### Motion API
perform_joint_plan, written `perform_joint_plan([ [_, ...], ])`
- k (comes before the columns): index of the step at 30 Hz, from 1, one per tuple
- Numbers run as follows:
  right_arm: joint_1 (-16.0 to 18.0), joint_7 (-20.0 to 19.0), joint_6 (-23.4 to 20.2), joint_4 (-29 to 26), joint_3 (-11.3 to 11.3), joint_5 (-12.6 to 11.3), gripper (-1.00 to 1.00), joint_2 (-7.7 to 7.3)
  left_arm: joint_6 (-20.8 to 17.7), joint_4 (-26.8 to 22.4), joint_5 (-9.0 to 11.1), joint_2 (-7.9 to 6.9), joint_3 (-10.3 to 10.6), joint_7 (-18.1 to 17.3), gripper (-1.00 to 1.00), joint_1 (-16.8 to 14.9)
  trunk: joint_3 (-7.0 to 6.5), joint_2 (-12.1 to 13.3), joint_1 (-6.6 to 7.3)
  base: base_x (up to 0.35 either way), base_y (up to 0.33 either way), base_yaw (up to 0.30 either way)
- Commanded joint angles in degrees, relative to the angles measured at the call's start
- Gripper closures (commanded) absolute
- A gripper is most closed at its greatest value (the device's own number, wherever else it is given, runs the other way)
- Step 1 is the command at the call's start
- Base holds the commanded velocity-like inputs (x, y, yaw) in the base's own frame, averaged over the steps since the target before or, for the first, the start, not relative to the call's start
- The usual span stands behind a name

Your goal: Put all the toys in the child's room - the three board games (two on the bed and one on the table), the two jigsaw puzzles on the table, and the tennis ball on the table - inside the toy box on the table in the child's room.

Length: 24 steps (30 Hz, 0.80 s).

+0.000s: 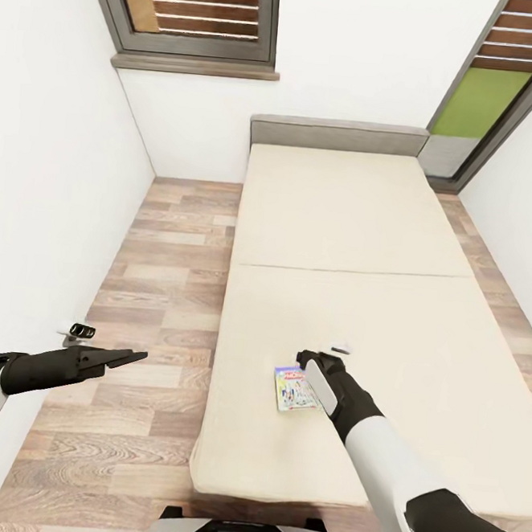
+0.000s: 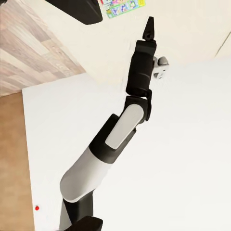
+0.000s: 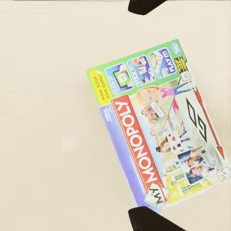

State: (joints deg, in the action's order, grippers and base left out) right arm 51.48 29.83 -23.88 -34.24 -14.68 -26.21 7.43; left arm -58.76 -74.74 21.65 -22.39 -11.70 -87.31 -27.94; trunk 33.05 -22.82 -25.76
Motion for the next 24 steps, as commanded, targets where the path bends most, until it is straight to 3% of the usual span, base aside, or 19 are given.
perform_joint_plan([
  [1, 0.95, 0.49, -0.26, 0.64, -0.29, -0.59, -1.0, -0.03, -0.6, -0.03, 0.03, -0.02, 0.01, -0.17, -1.0, -0.02, 0.18, -0.09, -0.02, 0.0, 0.0, 0.0],
  [10, 9.87, 0.49, -0.45, 9.48, -0.21, -0.9, -1.0, 0.03, -0.63, 0.0, -0.02, -0.04, 0.01, -0.22, -1.0, -0.01, 1.03, -0.09, -0.02, 0.0, 0.0, 0.0],
  [24, 11.34, 0.49, -0.47, 10.97, -0.17, -0.95, -1.0, 0.1, -0.65, 0.0, -0.03, -0.21, -0.24, -0.27, -1.0, -0.01, 2.36, -0.09, -0.02, 0.0, 0.0, 0.0],
])
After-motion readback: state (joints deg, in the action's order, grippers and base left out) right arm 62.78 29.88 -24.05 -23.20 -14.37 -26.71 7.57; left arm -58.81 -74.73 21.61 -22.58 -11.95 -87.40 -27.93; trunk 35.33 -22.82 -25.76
